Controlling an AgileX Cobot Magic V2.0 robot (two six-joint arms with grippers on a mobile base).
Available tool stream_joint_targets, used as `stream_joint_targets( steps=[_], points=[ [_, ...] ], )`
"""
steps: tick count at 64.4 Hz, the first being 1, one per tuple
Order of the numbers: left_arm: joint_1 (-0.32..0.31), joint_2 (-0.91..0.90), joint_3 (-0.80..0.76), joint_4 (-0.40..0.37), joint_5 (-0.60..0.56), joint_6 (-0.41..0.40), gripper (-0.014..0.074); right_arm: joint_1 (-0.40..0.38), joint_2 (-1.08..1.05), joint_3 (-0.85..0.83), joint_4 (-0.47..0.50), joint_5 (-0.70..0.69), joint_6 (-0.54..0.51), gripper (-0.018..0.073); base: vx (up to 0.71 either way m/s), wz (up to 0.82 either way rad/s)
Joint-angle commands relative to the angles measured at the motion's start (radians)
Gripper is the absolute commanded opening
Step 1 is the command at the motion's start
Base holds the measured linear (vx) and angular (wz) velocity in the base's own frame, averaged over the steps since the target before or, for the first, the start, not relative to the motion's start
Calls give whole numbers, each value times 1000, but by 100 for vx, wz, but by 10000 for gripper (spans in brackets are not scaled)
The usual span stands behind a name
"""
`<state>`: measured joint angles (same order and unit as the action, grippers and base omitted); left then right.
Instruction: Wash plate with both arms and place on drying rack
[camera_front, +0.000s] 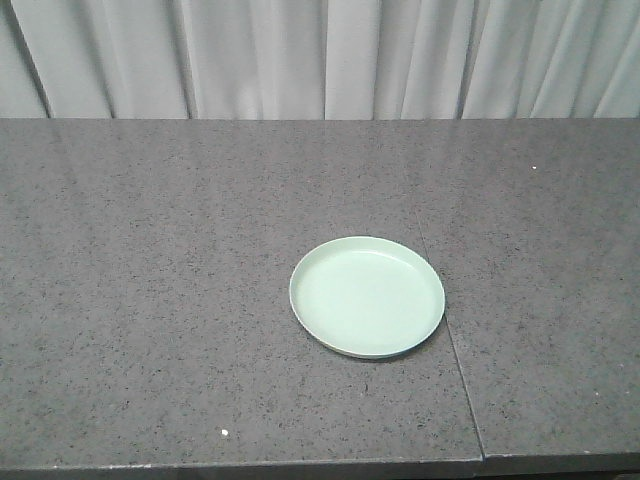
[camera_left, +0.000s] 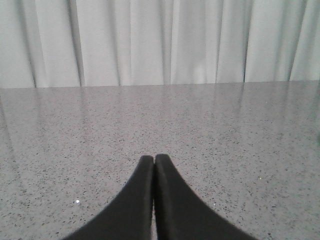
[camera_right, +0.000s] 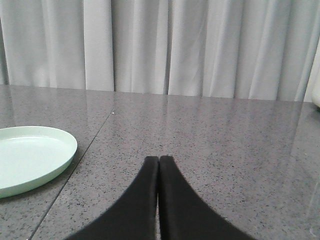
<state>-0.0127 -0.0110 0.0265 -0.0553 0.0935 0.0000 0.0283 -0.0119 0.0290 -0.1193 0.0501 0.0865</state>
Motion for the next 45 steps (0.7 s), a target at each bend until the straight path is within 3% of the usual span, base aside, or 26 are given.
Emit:
stream_joint_targets(
  steps=[1, 27, 45],
  points=[
    [2, -16, 15, -3, -71, 0, -6, -4, -11, 18, -7, -72, -4, -10, 0, 0],
    [2, -16, 15, -3, -71, 0, -6, -4, -11, 14, 6, -66, 1, -10, 0, 0],
    [2, -16, 15, -3, -71, 0, -6, -4, 74, -118, 15, 9, 0, -10, 0, 0]
  ],
)
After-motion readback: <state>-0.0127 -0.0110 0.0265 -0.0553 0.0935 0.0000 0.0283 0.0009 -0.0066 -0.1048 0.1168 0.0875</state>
